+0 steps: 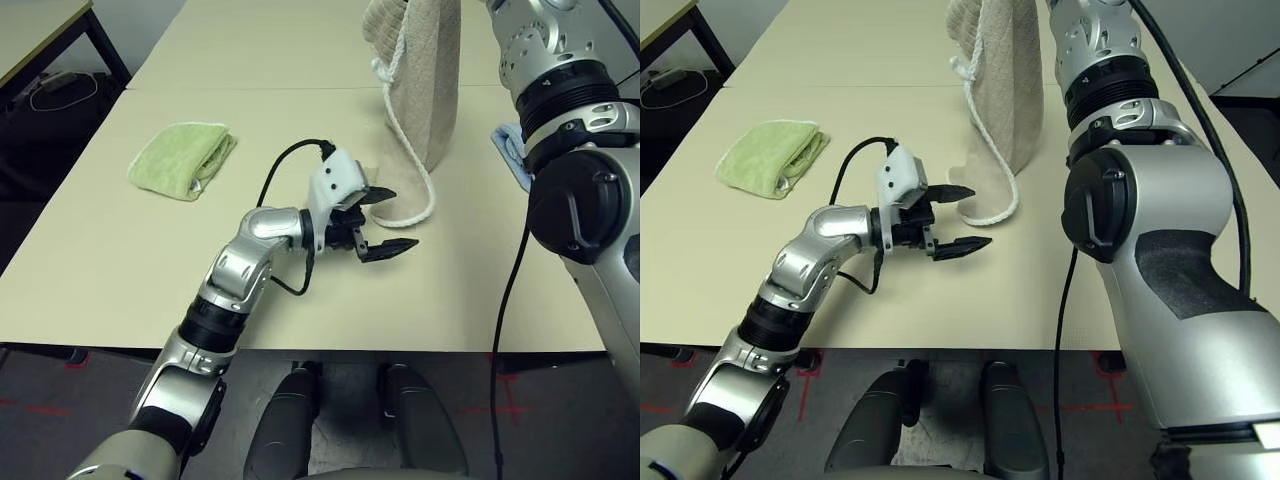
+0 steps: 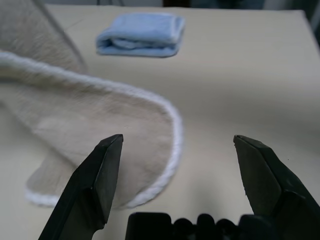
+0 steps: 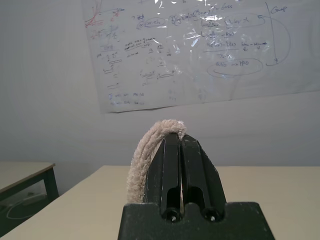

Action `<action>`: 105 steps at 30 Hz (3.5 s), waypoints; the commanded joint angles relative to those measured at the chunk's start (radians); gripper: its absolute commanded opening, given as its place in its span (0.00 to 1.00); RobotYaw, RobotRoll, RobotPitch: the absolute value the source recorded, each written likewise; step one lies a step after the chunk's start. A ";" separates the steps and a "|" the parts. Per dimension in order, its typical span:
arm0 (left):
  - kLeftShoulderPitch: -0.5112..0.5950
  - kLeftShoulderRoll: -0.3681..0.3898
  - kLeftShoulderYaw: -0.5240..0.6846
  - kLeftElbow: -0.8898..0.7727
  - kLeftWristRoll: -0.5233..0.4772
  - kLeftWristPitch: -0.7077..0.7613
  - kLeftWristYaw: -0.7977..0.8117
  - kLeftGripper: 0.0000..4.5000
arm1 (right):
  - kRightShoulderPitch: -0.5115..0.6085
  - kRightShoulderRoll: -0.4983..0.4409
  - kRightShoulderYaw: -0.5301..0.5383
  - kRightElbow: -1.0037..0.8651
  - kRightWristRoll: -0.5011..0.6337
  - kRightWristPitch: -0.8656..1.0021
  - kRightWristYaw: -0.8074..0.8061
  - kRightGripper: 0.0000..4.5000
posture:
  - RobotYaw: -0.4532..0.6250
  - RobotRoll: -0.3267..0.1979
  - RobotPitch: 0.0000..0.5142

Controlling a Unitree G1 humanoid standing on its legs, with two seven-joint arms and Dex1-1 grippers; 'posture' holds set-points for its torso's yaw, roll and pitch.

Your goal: Fold the towel and set it aside.

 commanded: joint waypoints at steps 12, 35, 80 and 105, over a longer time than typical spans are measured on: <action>-0.062 -0.027 0.018 0.180 0.075 -0.082 0.080 1.00 | -0.146 0.023 -0.055 -0.009 0.070 0.008 0.013 0.01 | 0.47 0.62 0.33; -0.117 -0.029 0.049 0.192 0.133 -0.103 0.170 1.00 | -0.160 0.036 -0.079 -0.003 0.084 -0.031 0.027 0.01 | 0.49 0.62 0.35; -0.001 0.038 0.042 -0.148 0.062 0.374 0.184 0.10 | -0.125 0.044 -0.064 0.003 0.065 -0.030 0.023 0.00 | 0.49 0.62 0.36; -0.135 0.288 0.360 0.078 0.043 0.212 0.253 0.00 | 0.430 -0.187 -0.008 -0.205 0.060 -0.011 0.303 0.00 | 0.42 0.62 0.42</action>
